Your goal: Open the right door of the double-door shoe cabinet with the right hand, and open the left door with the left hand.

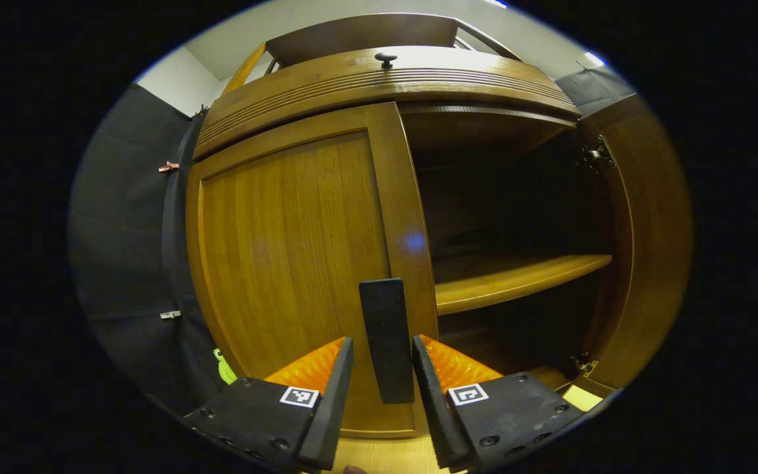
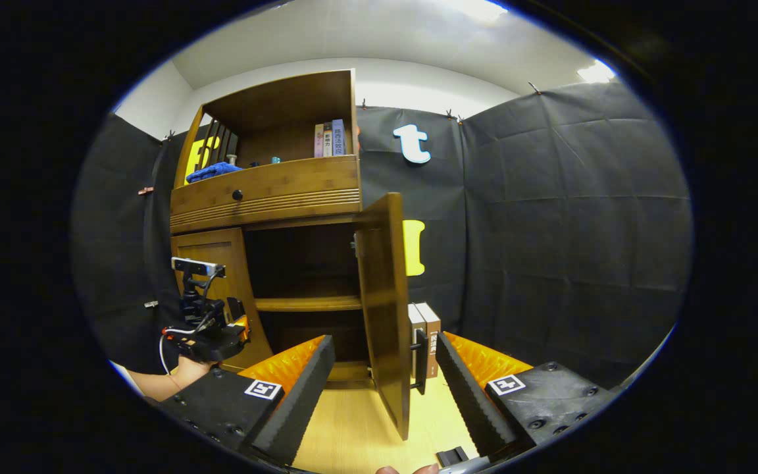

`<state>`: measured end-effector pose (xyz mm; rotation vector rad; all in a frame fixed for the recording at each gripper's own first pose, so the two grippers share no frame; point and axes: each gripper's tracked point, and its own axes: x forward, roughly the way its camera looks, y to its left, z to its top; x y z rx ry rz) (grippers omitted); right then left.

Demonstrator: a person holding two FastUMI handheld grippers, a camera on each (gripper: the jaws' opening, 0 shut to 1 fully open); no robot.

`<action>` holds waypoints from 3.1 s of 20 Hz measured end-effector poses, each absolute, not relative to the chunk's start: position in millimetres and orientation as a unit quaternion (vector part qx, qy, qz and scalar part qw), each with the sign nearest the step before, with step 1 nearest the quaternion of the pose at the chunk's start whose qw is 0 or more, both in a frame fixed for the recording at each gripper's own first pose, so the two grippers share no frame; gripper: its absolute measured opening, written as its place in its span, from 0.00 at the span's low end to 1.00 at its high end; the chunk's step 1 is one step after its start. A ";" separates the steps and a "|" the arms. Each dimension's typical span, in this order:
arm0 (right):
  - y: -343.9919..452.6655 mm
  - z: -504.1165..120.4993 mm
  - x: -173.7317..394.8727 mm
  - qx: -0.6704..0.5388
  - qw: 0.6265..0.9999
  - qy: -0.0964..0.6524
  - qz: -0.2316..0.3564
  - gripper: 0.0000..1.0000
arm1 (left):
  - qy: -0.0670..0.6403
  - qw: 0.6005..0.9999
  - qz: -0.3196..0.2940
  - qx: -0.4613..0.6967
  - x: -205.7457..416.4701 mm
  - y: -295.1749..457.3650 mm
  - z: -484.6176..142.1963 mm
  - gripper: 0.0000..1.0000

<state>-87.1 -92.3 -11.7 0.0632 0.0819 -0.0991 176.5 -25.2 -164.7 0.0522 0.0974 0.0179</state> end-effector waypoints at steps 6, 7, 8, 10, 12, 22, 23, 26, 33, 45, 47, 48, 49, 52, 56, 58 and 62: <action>-69.5 -13.6 -87.5 0.028 0.997 0.045 -0.056 0.98 | 0.077 0.997 -0.007 0.010 186.2 -28.6 -175.7 0.36; -68.0 -14.4 -89.3 0.026 0.997 0.045 -0.059 0.98 | 0.081 0.997 -0.011 0.008 184.0 -28.7 -176.7 0.35; -66.1 -14.7 -89.9 0.024 0.997 0.045 -0.061 0.98 | 0.081 0.997 -0.014 0.008 181.8 -28.7 -175.0 0.34; -62.3 -15.6 -90.0 0.024 0.997 0.046 -0.064 0.98 | 0.083 0.996 -0.022 0.014 169.5 -26.5 -174.1 0.31; -56.3 -15.6 -90.6 0.024 0.997 0.045 -0.064 0.98 | 0.086 0.996 -0.027 0.009 151.1 -20.1 -173.2 0.29; -24.7 -25.6 -80.9 0.032 0.997 0.048 -0.044 1.00 | 0.095 0.994 -0.046 0.008 42.9 40.0 -167.6 0.30; -18.9 -28.9 -79.6 0.032 0.997 0.051 -0.039 1.00 | 0.095 0.994 -0.045 0.007 35.0 48.1 -166.7 0.27; -9.0 -35.2 -78.0 0.036 0.997 0.059 -0.029 0.98 | 0.096 0.995 -0.036 0.005 15.1 72.5 -168.6 0.28; 8.0 -36.7 -70.7 0.033 0.998 0.057 -0.016 0.98 | 0.098 0.995 -0.019 0.002 -16.8 132.2 -172.3 0.21; 32.4 -40.6 -62.3 0.031 0.998 0.060 -0.001 0.98 | 0.094 0.995 0.016 0.001 -39.4 212.8 -177.9 0.11; 34.0 -39.7 -62.9 0.033 0.998 0.059 0.001 0.98 | 0.094 0.995 0.017 0.000 -42.1 223.7 -179.2 0.08; 34.5 -39.9 -62.8 0.033 0.998 0.059 0.002 0.98 | 0.096 0.995 0.014 -0.007 -44.9 227.2 -181.2 0.13; 33.9 -40.3 -63.0 0.032 0.998 0.060 0.003 0.98 | 0.098 0.995 0.011 -0.016 -46.8 229.0 -181.3 0.06; 31.7 -40.1 -64.5 0.032 0.998 0.059 0.002 0.98 | 0.092 0.995 0.014 -0.023 -55.7 233.6 -177.9 0.10; 30.0 -38.0 -65.8 0.034 0.998 0.056 0.005 0.98 | 0.084 0.996 0.007 -0.013 -71.8 226.8 -170.6 0.12; 24.9 -38.8 -66.7 0.034 0.998 0.054 0.006 0.98 | 0.085 0.996 0.030 0.004 -81.4 235.8 -167.9 0.27; 16.5 -38.4 -65.2 0.036 0.998 0.051 0.008 0.98 | 0.084 0.995 0.053 -0.007 -108.5 234.8 -157.1 0.84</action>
